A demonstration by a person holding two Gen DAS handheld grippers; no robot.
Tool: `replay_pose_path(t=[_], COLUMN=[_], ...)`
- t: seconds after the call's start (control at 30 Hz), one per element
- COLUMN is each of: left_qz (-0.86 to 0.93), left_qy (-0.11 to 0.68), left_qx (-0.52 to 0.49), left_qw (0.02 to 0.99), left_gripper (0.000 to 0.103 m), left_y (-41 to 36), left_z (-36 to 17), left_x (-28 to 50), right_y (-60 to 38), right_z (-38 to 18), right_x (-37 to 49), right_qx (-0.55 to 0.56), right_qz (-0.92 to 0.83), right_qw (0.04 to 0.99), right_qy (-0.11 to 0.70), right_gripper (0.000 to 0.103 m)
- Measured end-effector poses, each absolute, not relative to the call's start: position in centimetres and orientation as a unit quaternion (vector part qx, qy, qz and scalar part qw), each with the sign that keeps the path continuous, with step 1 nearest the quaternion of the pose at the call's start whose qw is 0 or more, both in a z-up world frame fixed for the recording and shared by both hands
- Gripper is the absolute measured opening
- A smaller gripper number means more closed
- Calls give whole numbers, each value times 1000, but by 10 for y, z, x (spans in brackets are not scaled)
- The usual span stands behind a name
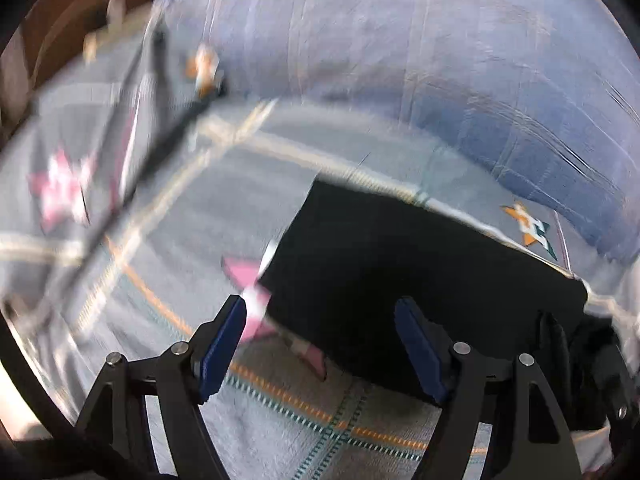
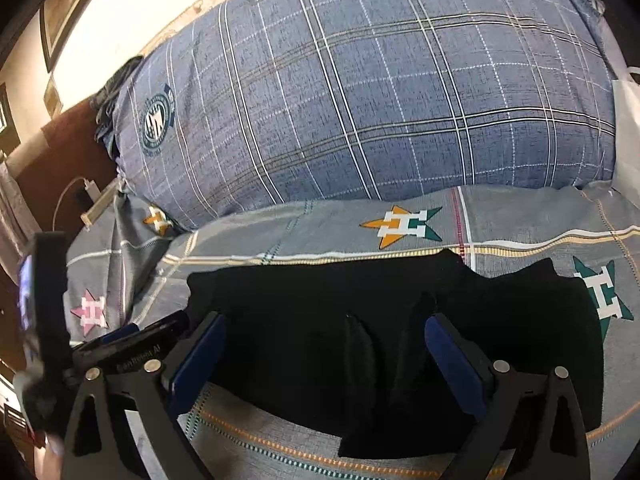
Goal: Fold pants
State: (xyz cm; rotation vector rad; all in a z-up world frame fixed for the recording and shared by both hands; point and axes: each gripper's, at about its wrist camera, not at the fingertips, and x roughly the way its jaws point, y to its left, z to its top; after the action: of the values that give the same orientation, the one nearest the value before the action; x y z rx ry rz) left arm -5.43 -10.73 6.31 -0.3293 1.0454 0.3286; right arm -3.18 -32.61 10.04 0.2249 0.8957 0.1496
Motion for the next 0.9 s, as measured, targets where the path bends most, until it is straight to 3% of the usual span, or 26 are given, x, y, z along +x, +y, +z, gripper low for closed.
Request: replay_pose_path(t=[0.13,0.27,0.47,0.53,0.67,0.73,0.77,0.8,0.9], left_qz=[149,105,48,47,44,57,64,60,58], left_qy=[508,518,499,489,471,477,483,485,468], left_qx=[-245,-261,-325,-355,-393,-353,-329,-322,-316], left_qw=[812,808,802,796,789,803,809,811,823], left_gripper=[77,76,68,59,60,51,32,26,21], left_y=[-84,-93,-84,-73,-64,-72,-77,-79,-80], left_z=[53,46,34,29,22,25,26,25,36], left_x=[-61,-57,-34,-29,-31,-29,-25,-23,-30], right_y=[-325,-324,-324,-325,-327,-329,-329,-329,-331], right_z=[98,92,88,89,91,89,88,87,85], right_x=[-31,-28,-27,-27,-28,-27,-26,-26,-26], right_qx=[108,109,113,115,122,126,129,133,143], right_qz=[76,85,90,91,90,89,90,93,96], right_qw=[890,881,878,879,879,876,873,870,867], right_qy=[436,452,456,453,452,457,462,465,468], right_gripper=[100,100,100,100,100,100,100,100,99])
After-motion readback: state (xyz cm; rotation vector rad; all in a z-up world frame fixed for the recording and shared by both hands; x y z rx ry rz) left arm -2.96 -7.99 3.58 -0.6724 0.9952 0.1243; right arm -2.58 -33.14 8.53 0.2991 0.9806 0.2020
